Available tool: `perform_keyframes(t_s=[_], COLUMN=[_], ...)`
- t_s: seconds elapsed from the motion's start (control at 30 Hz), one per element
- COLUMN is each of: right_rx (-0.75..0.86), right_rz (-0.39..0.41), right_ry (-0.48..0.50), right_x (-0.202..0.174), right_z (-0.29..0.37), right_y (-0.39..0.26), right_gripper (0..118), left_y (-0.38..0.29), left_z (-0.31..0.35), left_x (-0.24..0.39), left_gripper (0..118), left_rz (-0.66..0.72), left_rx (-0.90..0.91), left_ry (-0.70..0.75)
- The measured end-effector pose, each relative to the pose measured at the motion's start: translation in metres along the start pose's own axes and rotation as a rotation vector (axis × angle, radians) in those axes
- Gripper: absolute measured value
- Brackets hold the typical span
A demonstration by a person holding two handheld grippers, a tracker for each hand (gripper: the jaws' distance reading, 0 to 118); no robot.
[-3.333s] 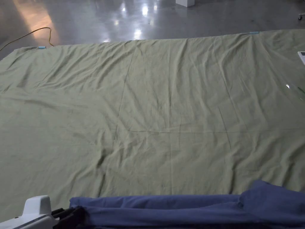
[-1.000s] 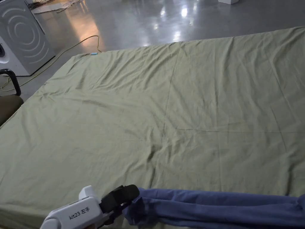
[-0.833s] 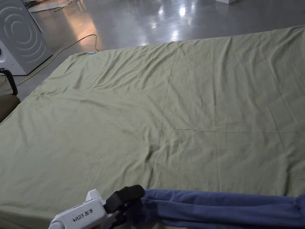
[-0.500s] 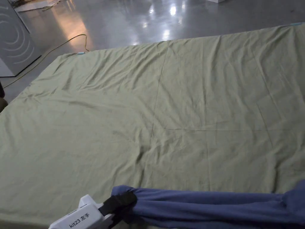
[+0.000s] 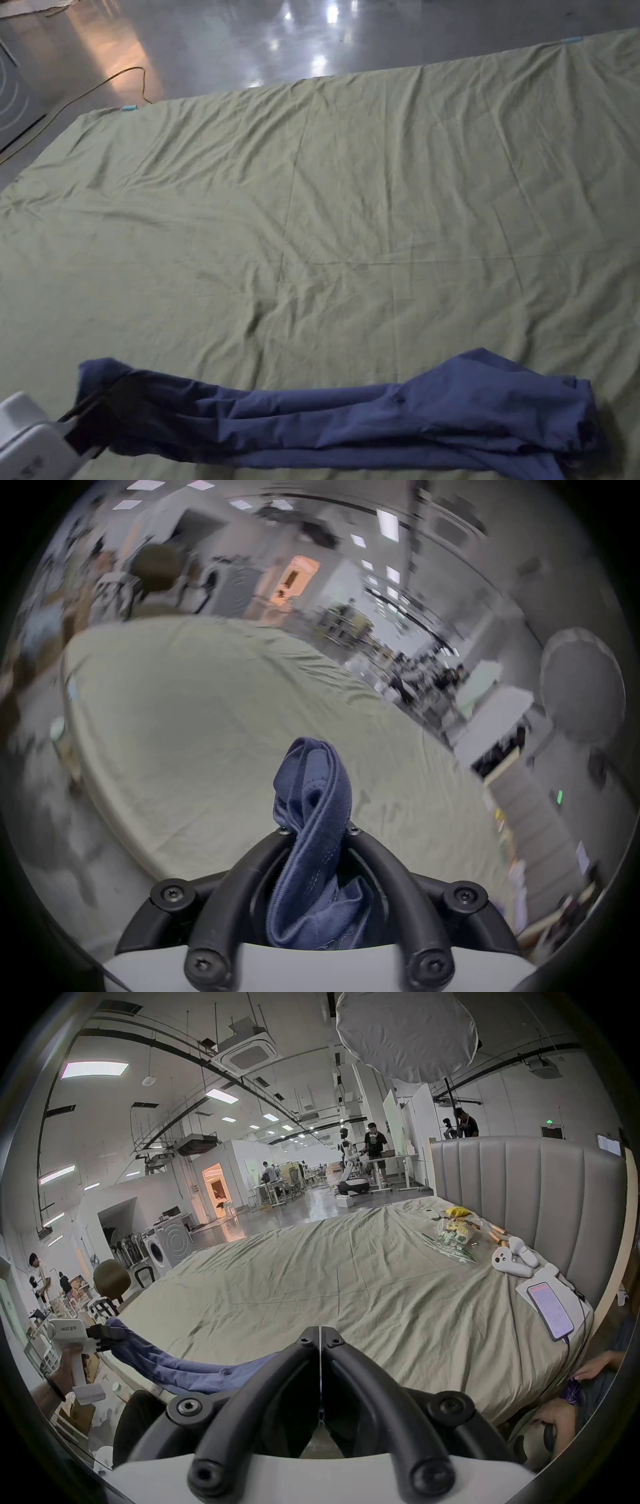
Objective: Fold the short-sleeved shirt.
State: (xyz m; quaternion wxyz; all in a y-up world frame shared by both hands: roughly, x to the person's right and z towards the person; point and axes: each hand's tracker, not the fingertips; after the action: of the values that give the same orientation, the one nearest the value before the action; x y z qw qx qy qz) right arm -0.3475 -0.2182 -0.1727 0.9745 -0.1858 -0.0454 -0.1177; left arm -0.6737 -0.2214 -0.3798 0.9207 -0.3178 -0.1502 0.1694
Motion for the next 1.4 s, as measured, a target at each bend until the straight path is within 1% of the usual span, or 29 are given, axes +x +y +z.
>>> perform_keyframes(t_s=[0.03,0.07,0.17,0.23,0.3,0.33,0.37,0.43,0.47,0.5,0.53,0.6,0.67,0.7,0.73,0.77,0.83,0.87,0.9,0.93,1.0,1.03,1.1,1.13,1.17,1.23,1.3,1.37,1.4], right_rx=[0.003,0.007,0.016,0.018,0.007,0.001,-0.003,-0.008,-0.012,-0.017,-0.028,-0.033,-0.030,-0.031,-0.033,-0.037,-0.049,-0.052,-0.055,-0.059,-0.059,-0.061,-0.069,-0.072,-0.075,-0.082,-0.086,-0.085,-0.084], right_rz=[0.002,0.005,0.023,0.030,0.031,0.034,0.036,0.033,0.024,0.012,-0.003,-0.008,-0.005,-0.007,-0.011,-0.018,-0.032,-0.039,-0.045,-0.048,-0.039,-0.037,-0.032,-0.028,-0.025,-0.021,-0.020,-0.020,-0.017], right_ry=[0.006,0.010,0.002,-0.006,-0.015,-0.019,-0.028,-0.042,-0.047,-0.051,-0.051,-0.053,-0.053,-0.049,-0.044,-0.041,-0.036,-0.035,-0.034,-0.031,-0.032,-0.034,-0.033,-0.036,-0.039,-0.043,-0.042,-0.034,-0.032], right_x=[-0.001,-0.002,-0.005,-0.005,-0.003,-0.002,-0.001,0.003,0.005,0.007,0.009,0.011,0.012,0.013,0.014,0.015,0.017,0.022,0.023,0.023,0.015,0.015,0.014,0.012,0.012,0.012,0.011,0.009,0.008], right_z=[0.001,0.003,0.009,0.013,0.016,0.017,0.019,0.021,0.022,0.021,0.020,0.020,0.023,0.022,0.021,0.019,0.016,0.016,0.017,0.017,0.019,0.020,0.020,0.019,0.019,0.019,0.018,0.016,0.016], right_y=[0.000,0.001,-0.001,-0.003,-0.004,-0.005,-0.006,-0.009,-0.011,-0.013,-0.014,-0.017,-0.019,-0.020,-0.021,-0.023,-0.025,-0.034,-0.036,-0.036,-0.031,-0.030,-0.029,-0.028,-0.028,-0.028,-0.027,-0.025,-0.024], right_gripper=[1,1,1,1,1,1,1,1,1,1,1,1,1,1,1,1,1,1,1,1,1,1,1,1,1,1,1,1,1], left_y=[-0.029,-0.051,-0.110,-0.141,-0.163,-0.174,-0.185,-0.186,-0.181,-0.180,-0.179,-0.170,-0.132,-0.108,-0.083,-0.055,-0.030,-0.033,-0.037,-0.038,-0.045,-0.056,-0.102,-0.122,-0.136,-0.118,-0.094,-0.088,-0.080], left_z=[-0.008,-0.016,-0.061,-0.073,-0.083,-0.086,-0.087,-0.096,-0.089,-0.076,-0.067,-0.057,-0.046,-0.035,-0.025,-0.013,-0.006,-0.010,-0.029,-0.043,-0.041,-0.055,-0.076,-0.079,-0.088,-0.087,-0.087,-0.060,-0.047], left_x=[0.024,0.046,0.081,0.105,0.124,0.131,0.135,0.145,0.149,0.153,0.154,0.151,0.143,0.137,0.131,0.127,0.109,0.105,0.105,0.100,0.096,0.102,0.114,0.117,0.122,0.116,0.112,0.109,0.104], left_gripper=[16,16,16,16,17,20,34,69,85,92,92,92,91,87,79,58,10,10,7,7,7,7,7,7,5,3,4,5,10], left_rz=[-0.108,-0.181,-0.319,-0.363,-0.364,-0.375,-0.402,-0.396,-0.396,-0.404,-0.421,-0.442,-0.368,-0.291,-0.204,-0.102,0.024,0.026,0.035,0.078,0.141,0.153,0.070,0.024,0.008,0.060,0.141,0.088,0.070], left_rx=[-0.026,-0.043,-0.123,-0.156,-0.239,-0.274,-0.292,-0.265,-0.253,-0.274,-0.291,-0.266,-0.185,-0.161,-0.140,-0.129,-0.115,-0.136,-0.176,-0.198,-0.280,-0.346,-0.458,-0.482,-0.501,-0.438,-0.475,-0.412,-0.341], left_ry=[-0.003,-0.009,0.030,-0.018,-0.054,-0.071,-0.085,-0.083,-0.122,-0.182,-0.199,-0.173,-0.143,-0.156,-0.176,-0.205,-0.258,-0.277,-0.236,-0.203,-0.315,-0.315,-0.301,-0.319,-0.316,-0.338,-0.322,-0.354,-0.352])
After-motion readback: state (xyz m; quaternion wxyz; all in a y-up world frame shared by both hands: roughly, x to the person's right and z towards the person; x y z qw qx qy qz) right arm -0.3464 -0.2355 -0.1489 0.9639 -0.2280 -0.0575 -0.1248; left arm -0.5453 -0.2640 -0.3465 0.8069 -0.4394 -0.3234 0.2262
